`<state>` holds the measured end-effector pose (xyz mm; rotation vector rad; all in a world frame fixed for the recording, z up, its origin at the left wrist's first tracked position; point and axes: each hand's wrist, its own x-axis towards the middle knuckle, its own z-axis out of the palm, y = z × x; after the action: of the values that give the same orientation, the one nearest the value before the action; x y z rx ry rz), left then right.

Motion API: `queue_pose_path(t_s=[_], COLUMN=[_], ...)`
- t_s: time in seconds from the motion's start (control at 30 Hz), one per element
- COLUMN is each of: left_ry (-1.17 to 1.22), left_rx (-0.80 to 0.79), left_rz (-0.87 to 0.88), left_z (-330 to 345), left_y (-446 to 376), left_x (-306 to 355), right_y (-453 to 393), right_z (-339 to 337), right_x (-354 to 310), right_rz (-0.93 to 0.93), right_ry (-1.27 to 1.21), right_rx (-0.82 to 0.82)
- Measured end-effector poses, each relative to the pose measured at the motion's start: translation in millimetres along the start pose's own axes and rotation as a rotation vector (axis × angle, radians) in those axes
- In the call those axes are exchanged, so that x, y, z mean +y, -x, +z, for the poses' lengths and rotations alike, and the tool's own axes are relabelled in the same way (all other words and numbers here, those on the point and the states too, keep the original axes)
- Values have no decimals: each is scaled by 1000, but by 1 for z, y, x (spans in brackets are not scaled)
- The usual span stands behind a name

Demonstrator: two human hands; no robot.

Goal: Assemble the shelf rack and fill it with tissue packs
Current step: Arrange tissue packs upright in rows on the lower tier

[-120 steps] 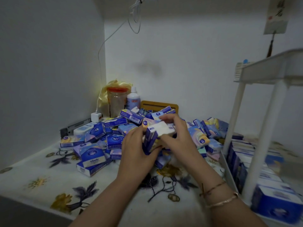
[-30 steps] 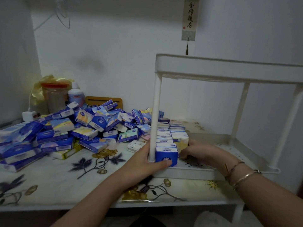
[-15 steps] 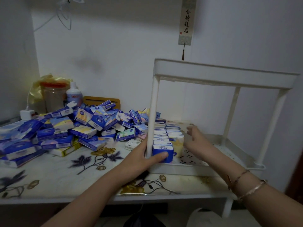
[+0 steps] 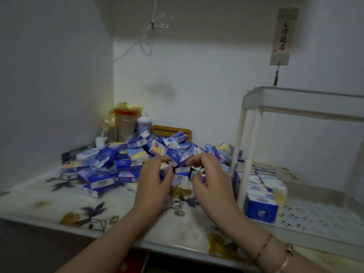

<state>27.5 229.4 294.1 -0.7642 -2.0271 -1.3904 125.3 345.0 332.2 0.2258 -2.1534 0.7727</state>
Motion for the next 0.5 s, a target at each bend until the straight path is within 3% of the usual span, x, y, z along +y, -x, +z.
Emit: queue_pose_path(t_s=[0.13, 0.27, 0.5], left_ry=[-200, -401, -606], left_rx=[106, 122, 143], left_rz=[-30, -51, -117], left_z=[-10, 2, 38], left_y=[-21, -43, -69], left_x=[-29, -45, -49], right_y=[-29, -58, -75], right_z=[55, 85, 103], right_x=[26, 44, 78], right_rz=[158, 418, 536], right_ry=[74, 78, -49], right_rx=[60, 240, 284])
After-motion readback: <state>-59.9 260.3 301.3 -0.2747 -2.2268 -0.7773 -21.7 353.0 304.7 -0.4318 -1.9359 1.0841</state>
